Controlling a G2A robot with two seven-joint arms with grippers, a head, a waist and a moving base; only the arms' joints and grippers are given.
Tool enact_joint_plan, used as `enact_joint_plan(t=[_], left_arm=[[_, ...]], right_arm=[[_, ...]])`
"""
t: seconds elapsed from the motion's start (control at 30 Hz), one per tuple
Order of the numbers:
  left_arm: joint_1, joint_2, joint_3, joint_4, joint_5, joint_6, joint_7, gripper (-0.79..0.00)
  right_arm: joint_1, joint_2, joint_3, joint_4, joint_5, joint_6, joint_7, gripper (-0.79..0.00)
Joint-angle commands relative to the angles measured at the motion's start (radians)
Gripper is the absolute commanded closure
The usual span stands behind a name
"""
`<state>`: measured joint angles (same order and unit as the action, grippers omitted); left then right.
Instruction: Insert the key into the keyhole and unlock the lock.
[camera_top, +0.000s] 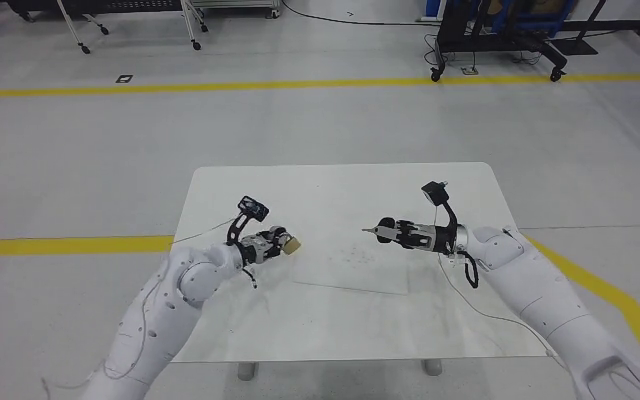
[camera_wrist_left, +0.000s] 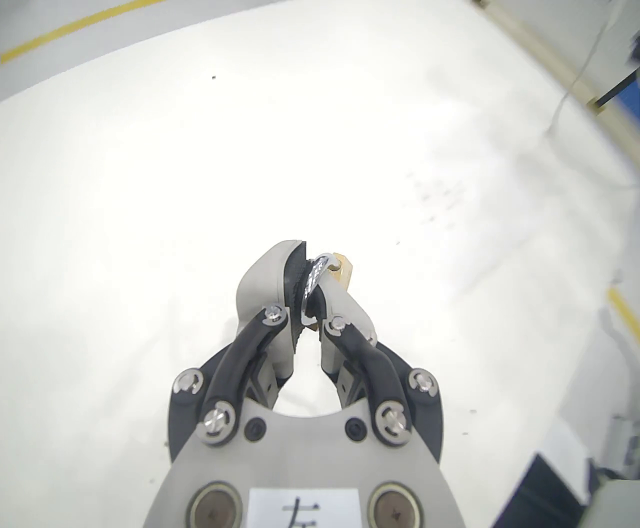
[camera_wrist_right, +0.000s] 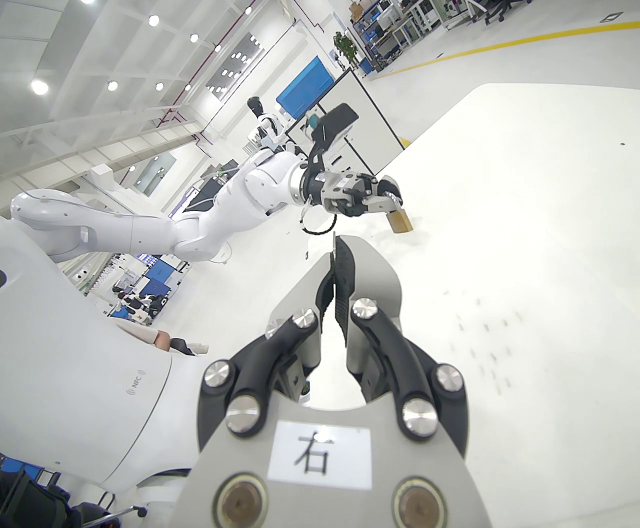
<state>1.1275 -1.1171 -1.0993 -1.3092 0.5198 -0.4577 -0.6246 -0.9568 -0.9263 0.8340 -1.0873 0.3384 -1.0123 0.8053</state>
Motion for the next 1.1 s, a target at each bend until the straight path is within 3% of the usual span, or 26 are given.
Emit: enact_joint_plan(t=[0.0, 0.07, 0.2, 0.33, 0.43, 0.6, 1.07], left_arm=[[-0.052, -0.008, -0.006, 0.103, -0.760, 0.013, -0.267, 0.000], [-0.097, -0.023, 0.001, 0.200, -1.028, 0.064, -0.418, 0.000], [-0.206, -0.063, 0.059, 0.381, -1.241, 0.166, -0.542, 0.000], [-0.284, -0.123, 0.135, 0.505, -1.421, 0.277, -0.584, 0.000], [-0.355, -0.171, 0.192, 0.598, -1.483, 0.342, -0.540, 0.000], [-0.461, -0.243, 0.289, 0.713, -1.441, 0.336, -0.486, 0.000], [-0.444, -0.238, 0.281, 0.716, -1.413, 0.311, -0.458, 0.000]], right_arm=[[0.000, 0.000, 0.000, 0.000, 0.000, 0.000, 0.000, 0.000], [0.000, 0.000, 0.000, 0.000, 0.000, 0.000, 0.000, 0.000], [0.000, 0.000, 0.000, 0.000, 0.000, 0.000, 0.000, 0.000], [0.000, 0.000, 0.000, 0.000, 0.000, 0.000, 0.000, 0.000], [0.000, 0.000, 0.000, 0.000, 0.000, 0.000, 0.000, 0.000], [0.000, 0.000, 0.000, 0.000, 0.000, 0.000, 0.000, 0.000], [-0.003, -0.002, -0.004, -0.016, -0.004, 0.012, -0.004, 0.000]])
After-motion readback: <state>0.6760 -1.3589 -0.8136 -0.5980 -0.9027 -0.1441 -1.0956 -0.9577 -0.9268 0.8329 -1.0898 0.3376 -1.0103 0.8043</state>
